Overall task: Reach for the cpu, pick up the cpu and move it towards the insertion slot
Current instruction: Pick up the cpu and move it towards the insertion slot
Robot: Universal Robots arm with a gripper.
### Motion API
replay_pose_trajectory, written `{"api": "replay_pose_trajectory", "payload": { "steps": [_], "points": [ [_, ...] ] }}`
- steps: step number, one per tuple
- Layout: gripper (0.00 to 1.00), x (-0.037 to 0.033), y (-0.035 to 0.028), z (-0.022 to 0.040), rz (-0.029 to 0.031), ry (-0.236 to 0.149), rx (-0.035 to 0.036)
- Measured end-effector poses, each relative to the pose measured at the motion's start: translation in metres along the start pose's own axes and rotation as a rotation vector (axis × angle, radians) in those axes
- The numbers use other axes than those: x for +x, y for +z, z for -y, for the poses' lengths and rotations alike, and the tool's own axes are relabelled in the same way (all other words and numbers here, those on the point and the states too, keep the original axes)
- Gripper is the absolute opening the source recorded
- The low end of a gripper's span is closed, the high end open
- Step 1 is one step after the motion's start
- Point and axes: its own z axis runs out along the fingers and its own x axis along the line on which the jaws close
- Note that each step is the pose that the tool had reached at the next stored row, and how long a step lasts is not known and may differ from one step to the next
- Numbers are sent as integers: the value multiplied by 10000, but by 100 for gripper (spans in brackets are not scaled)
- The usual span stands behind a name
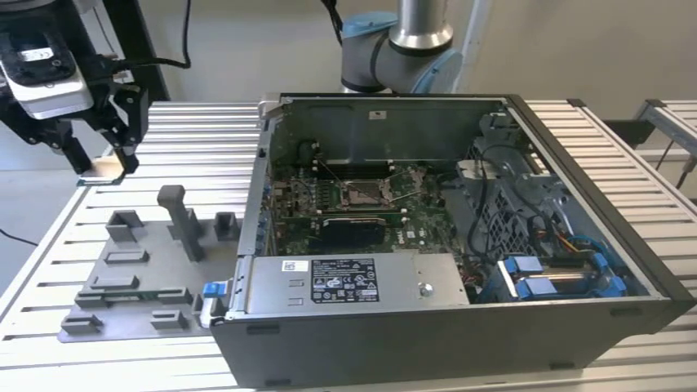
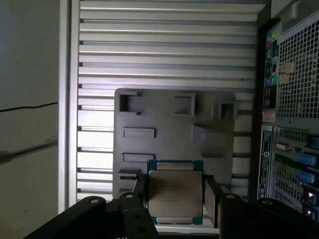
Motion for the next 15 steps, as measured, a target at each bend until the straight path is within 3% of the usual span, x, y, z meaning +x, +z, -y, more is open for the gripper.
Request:
{"api": "replay_pose_trajectory", "payload": {
  "steps": [5, 15],
  "points": [
    [0, -182, -4, 2, -2, 1, -1],
    [0, -467, -47, 4, -2, 1, -1]
  ]
}}
